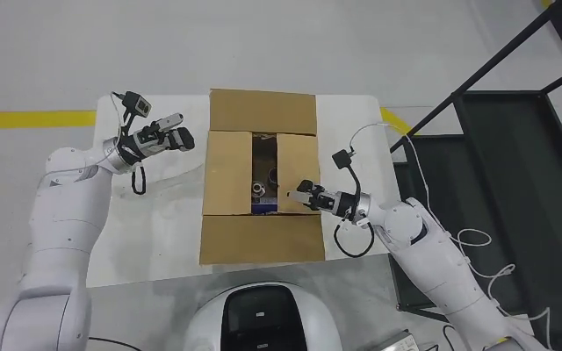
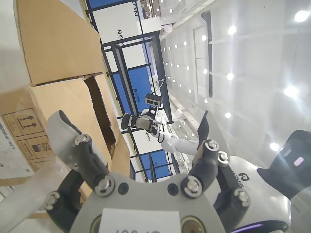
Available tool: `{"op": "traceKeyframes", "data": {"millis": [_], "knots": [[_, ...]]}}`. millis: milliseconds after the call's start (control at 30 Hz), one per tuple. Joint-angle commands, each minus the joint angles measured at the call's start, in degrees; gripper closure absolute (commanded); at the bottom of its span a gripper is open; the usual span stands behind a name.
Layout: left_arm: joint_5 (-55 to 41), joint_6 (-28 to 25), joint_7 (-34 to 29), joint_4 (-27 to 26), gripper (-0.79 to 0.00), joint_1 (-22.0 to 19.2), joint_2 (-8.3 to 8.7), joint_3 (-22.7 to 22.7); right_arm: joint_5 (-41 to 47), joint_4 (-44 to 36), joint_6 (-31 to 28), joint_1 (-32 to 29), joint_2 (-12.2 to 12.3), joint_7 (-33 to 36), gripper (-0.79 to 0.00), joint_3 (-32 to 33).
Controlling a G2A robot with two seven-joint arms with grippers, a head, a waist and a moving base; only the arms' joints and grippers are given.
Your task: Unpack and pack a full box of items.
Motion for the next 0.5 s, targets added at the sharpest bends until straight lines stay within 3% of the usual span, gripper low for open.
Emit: {"op": "traceKeyframes", "data": {"millis": [0, 200, 367, 467], "knots": [[0.0, 0.0, 0.0, 0.0, -0.785, 0.0, 0.0, 0.0, 0.2, -0.4, 1.4, 0.3, -0.2, -0.4, -0.785, -0.6], [4.8, 3.6, -3.6, -6.4, -0.785, 2.7, 0.8, 1.7, 0.0, -0.8, 6.7, 7.3, -2.0, 1.1, -0.785, -7.9], [8.8, 10.0, -10.0, -13.4, -0.785, 6.9, 3.58, 0.0, 2.4, -0.1, 6.8, 11.3, -3.2, 2.3, -0.785, -11.3], [9.4, 10.1, -10.1, -17.1, -0.785, 10.2, 5.31, 0.3, 3.4, -0.2, 6.4, 11.7, -3.3, 2.9, -0.785, -10.9]]}}
